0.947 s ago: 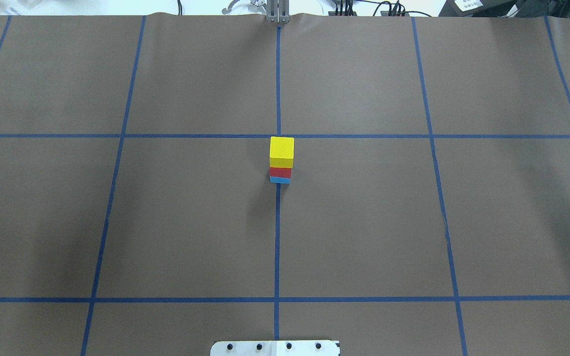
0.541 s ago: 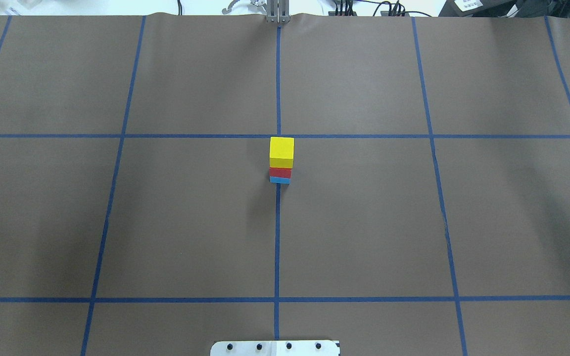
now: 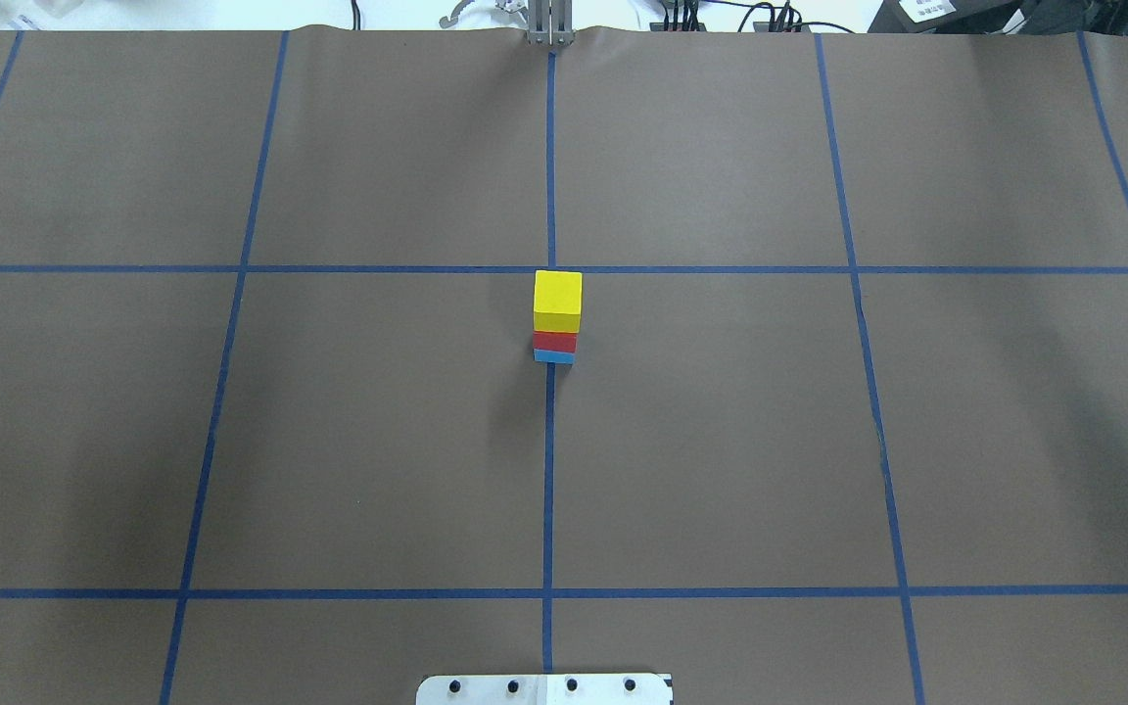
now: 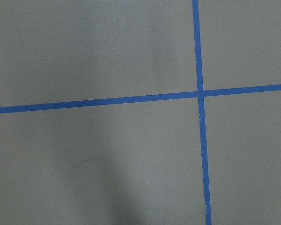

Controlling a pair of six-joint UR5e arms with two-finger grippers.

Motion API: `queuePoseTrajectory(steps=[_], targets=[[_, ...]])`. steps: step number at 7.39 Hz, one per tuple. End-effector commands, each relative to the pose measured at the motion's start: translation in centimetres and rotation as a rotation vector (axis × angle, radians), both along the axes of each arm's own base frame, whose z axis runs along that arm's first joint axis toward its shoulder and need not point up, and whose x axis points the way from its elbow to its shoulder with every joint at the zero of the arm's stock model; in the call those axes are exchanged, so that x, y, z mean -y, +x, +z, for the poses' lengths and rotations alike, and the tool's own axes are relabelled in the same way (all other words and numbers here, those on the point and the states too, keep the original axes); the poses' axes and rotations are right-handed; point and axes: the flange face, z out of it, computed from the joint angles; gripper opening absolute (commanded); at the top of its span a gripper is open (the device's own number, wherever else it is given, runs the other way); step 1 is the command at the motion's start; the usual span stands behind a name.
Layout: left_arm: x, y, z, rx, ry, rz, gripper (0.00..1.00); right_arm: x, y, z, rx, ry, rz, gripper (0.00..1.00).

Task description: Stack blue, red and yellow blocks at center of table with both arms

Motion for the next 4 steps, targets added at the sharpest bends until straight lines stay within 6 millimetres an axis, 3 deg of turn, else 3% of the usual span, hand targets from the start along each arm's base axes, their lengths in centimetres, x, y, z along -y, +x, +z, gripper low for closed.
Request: queuePoseTrajectory(steps=[1,4], targets=[[0.0,0.0,0.0,-0.001,-0.001,-0.001,1.00,-0.3,0.0,0.6,0.000,-0.010,-0.001,1.00],[0.1,0.0,-0.2,-0.001,0.005,0.000,1.00,-0.6,0.5,1.6,-0.001,-0.003,-0.021,1.00]])
